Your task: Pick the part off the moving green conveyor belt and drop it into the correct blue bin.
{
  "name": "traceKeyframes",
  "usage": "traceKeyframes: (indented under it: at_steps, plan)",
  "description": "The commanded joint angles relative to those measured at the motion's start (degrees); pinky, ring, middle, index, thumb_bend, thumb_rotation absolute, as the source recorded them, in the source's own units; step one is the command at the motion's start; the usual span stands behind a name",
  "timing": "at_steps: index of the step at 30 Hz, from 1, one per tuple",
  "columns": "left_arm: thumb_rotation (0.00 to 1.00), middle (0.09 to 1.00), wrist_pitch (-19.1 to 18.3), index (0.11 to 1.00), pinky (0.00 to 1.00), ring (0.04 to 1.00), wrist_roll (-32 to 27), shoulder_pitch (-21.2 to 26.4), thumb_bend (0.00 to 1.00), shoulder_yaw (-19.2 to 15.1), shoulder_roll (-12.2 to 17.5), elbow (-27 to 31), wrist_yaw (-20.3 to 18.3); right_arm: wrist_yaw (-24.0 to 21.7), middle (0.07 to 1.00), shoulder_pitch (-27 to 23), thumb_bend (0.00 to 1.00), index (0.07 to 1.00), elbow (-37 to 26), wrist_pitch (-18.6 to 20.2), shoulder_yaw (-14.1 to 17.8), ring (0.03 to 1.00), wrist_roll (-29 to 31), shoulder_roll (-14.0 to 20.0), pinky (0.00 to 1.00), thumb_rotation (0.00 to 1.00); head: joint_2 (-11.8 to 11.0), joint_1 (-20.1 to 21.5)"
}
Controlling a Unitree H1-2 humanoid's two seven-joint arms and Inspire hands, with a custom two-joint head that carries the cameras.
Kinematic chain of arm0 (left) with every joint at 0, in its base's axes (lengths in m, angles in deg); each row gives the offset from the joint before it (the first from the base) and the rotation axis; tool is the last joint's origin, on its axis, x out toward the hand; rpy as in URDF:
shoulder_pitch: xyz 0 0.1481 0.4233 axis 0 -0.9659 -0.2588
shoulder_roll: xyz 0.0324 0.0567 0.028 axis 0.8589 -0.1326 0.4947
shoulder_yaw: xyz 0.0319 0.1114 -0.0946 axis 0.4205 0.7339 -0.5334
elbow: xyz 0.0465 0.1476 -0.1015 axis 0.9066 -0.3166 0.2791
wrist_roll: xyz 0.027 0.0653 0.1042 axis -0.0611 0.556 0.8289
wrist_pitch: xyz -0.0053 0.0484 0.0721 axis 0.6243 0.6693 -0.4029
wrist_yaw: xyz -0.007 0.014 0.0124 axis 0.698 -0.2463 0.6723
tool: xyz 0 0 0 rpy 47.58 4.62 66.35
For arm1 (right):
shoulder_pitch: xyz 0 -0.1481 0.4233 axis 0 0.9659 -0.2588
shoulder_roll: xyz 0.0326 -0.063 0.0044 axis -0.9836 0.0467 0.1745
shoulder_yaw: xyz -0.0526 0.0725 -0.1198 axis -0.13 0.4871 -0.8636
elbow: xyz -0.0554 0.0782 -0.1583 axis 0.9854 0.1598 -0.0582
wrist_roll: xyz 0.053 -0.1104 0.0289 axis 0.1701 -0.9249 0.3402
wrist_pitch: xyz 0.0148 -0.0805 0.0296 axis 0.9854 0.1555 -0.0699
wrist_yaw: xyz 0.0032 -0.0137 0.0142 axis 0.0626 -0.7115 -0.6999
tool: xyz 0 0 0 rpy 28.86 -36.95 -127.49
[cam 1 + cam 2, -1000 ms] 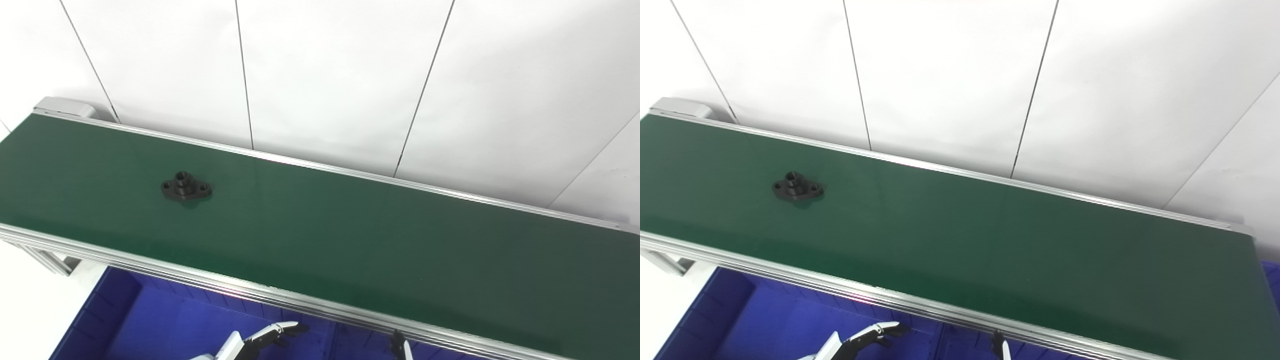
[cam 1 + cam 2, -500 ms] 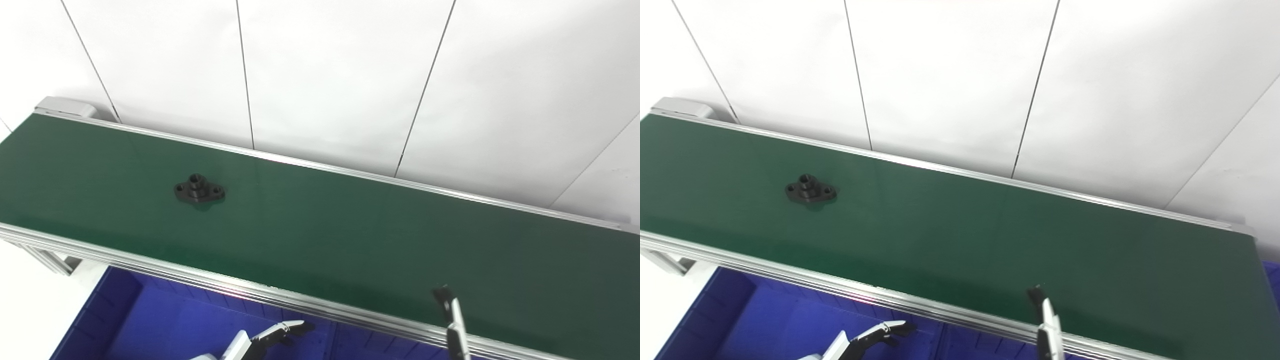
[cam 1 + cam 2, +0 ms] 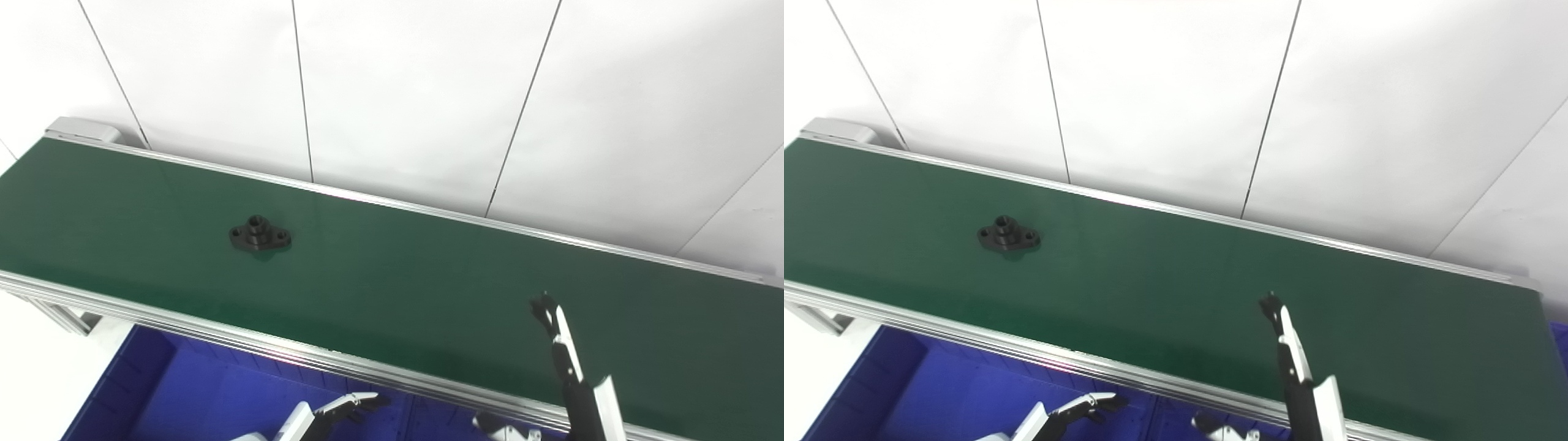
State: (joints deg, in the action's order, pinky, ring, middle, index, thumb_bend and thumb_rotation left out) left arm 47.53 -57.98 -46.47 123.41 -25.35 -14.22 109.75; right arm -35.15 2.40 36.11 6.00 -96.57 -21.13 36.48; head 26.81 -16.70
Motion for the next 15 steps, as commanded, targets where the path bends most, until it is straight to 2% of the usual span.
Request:
traceKeyframes:
  at_steps: [1,9,15]
  plan:
    - [0.72,0.793,1.6,0.77,0.65,0.749,-0.2,0.2,0.88,0.1,0.5,0.6,0.4,-0.9,0.97,-1.3,0.78,1.0,-1.6,0.9,1.1,0.978,1.5,-0.7,1.0,0.5,-0.1,0.1]
    - [0.74,0.796,1.6,0.772,0.65,0.753,-0.2,0.8,0.88,0.2,0.4,-0.5,0.4,-2.7,0.953,-4.2,0.78,1.0,-1.0,2.6,4.2,0.98,0.9,-1.6,1.0,0.57,-0.9,0.4]
    - [0.73,0.788,1.6,0.762,0.64,0.746,-0.1,1.2,0.88,0.1,0.2,-1.1,0.8,-3.6,0.931,-7.2,0.77,1.0,-0.2,2.9,5.8,0.954,0.9,-1.2,1.0,0.57,-1.2,0.9]
